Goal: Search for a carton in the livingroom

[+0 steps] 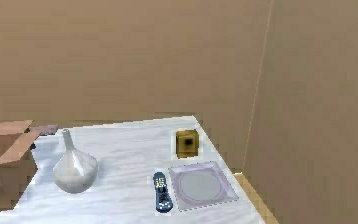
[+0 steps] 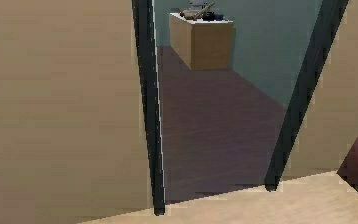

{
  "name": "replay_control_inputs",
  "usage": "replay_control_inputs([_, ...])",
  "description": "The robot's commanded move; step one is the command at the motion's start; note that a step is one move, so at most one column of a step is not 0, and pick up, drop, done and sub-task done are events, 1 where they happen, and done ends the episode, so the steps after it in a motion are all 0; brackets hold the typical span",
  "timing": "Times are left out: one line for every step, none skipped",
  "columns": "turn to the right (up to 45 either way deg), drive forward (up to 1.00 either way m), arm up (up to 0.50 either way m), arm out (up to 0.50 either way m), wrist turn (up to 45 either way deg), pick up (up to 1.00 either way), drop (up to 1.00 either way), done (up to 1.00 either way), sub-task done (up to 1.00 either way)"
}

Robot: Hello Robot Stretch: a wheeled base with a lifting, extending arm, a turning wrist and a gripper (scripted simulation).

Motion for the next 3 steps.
replay_control_inputs([9.0, 0.0, 0.0, 0.0, 0.0, 0.0, 0.0, 0.0, 0.0])
replay_control_inputs([0.0, 0.05, 0.0, 0.0, 0.0, 0.0, 0.0, 0.0, 0.0])
replay_control_inputs([0.0, 0.0, 0.0, 0.0, 0.0, 0.0, 0.0, 1.0, 0.0])
